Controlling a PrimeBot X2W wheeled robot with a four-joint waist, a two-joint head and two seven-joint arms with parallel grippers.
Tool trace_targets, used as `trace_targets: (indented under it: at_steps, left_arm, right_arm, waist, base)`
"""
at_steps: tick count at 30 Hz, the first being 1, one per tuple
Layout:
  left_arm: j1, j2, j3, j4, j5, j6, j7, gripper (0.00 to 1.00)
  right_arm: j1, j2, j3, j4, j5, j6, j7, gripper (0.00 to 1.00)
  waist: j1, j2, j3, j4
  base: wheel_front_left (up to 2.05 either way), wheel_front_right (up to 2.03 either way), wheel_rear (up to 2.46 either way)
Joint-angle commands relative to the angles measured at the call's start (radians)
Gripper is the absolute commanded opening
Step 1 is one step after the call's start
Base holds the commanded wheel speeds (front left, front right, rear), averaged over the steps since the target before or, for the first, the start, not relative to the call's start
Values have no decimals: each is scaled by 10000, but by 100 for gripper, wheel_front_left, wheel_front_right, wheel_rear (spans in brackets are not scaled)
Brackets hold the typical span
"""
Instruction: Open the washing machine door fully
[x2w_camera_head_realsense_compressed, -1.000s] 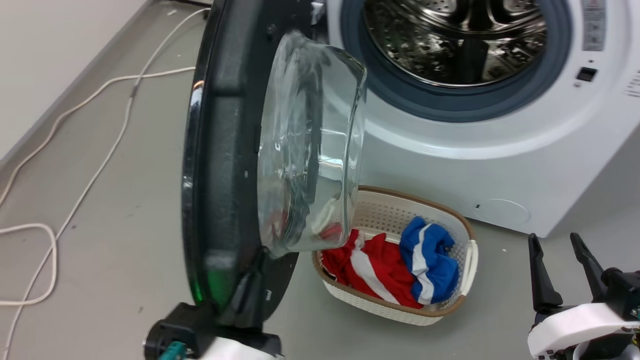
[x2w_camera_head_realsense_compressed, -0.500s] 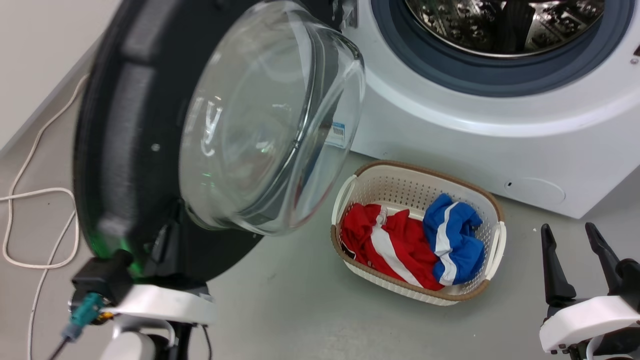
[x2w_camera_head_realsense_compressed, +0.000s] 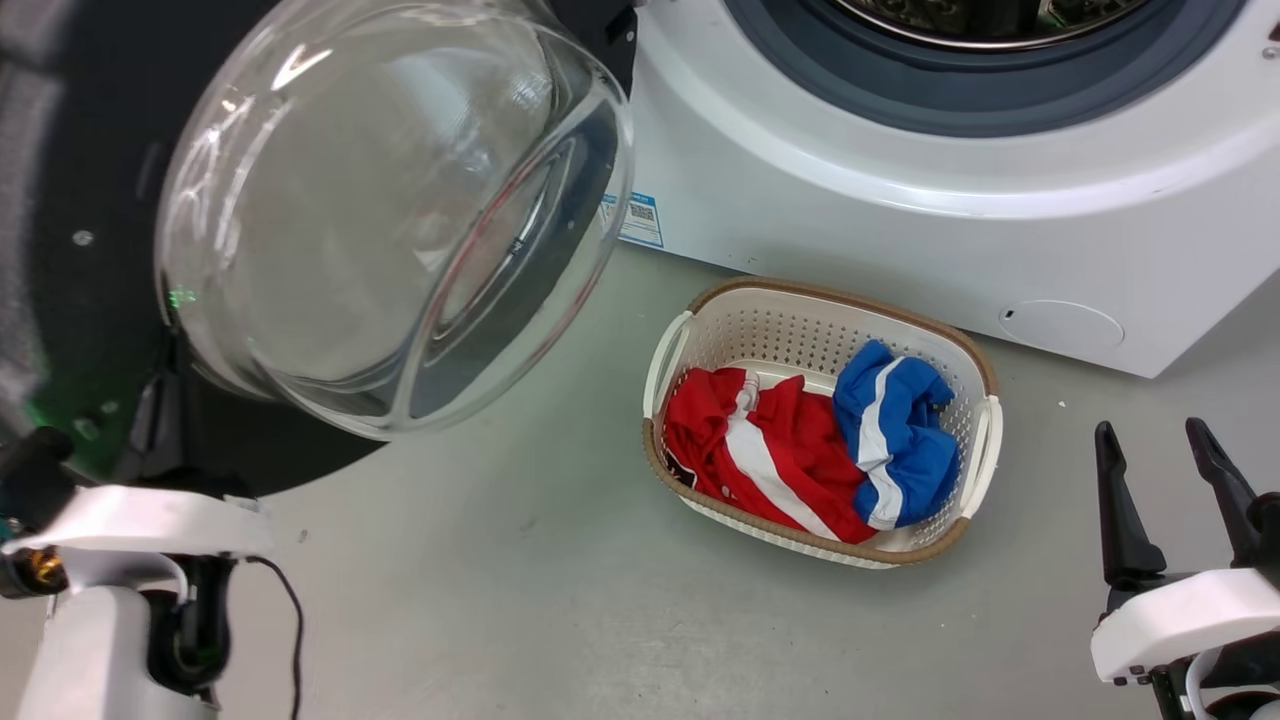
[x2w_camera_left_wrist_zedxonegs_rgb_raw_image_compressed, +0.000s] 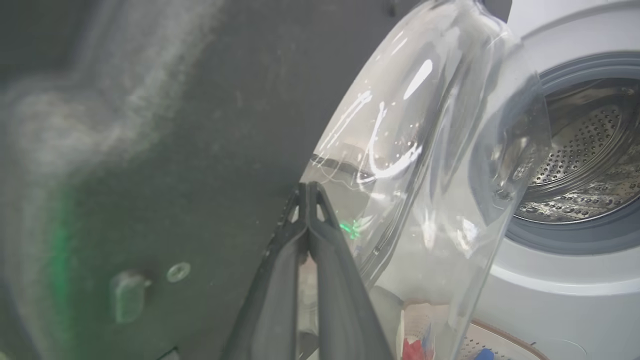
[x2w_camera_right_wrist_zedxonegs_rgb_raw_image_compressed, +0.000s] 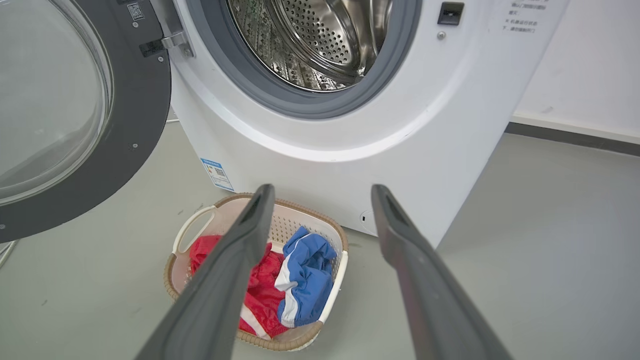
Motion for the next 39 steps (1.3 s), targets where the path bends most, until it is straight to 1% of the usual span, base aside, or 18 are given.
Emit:
trace_targets:
  at_steps: [1,5,10,15,17,21,26,29,34,37,39]
  left_arm:
    - [-246,130,295,241,-72,-41,-21,0]
    - [-594,347,755,1026,-135,-264,-21,0]
    - [-788,444,1075,1659,58,-389,-20,0]
    - [-408,244,1202,1570,426,-450,-22,0]
    - [-185,165,1225,1408,660,-369,-22,0]
    - [436,-87,1129,850,1152,-57,-22,0]
    - [1449,-528,761,-177,1572,371,54,0]
    - [2024,-769,411,-816,1817,505,211,0]
    - [2676,-1084,-336,-1799,2150,507,547,0]
    - [2912,-1313,-727,-2187,2300,550,672,0]
    - [2936,-1362,-984,-2345,2405,528,781,0]
  right_arm:
    - [-146,-66,-4,49,27,-3,-11,100]
    - [-247,-64,101,186,12,-3,-122,100]
    - [-323,-19,254,420,-26,-3,-292,100]
    - [-295,46,363,653,-8,-3,-501,100]
    - [-230,72,398,764,7,-3,-563,100]
    - [-76,128,446,991,72,-3,-740,100]
    - [71,176,542,1236,133,-3,-884,100]
    - [129,185,620,1365,155,-3,-957,100]
    - [183,189,676,1415,70,-3,-1001,100]
    - [183,192,791,1439,49,-3,-983,100]
    - [153,193,900,1431,72,-3,-963,100]
  waist:
    - [-1,0,27,-46]
    - [-1,0,-13,-187]
    - [-1,0,-193,-365]
    - [-1,0,-518,-475]
    - [-1,0,-684,-497]
    - [-1,0,-1135,-544]
    - [-1,0,-1648,-663]
    - [-1,0,-1872,-805]
    - [-1,0,-2087,-1203]
    - [-1,0,-2225,-1617]
    - [-1,0,-2261,-1934]
  base:
    - [0,0,0]
    - [0,0,0]
    - [0,0,0]
    - [0,0,0]
    - [0,0,0]
    - [0,0,0]
    - [0,0,0]
    - [0,0,0]
    - [0,0,0]
    - [0,0,0]
    - [0,0,0]
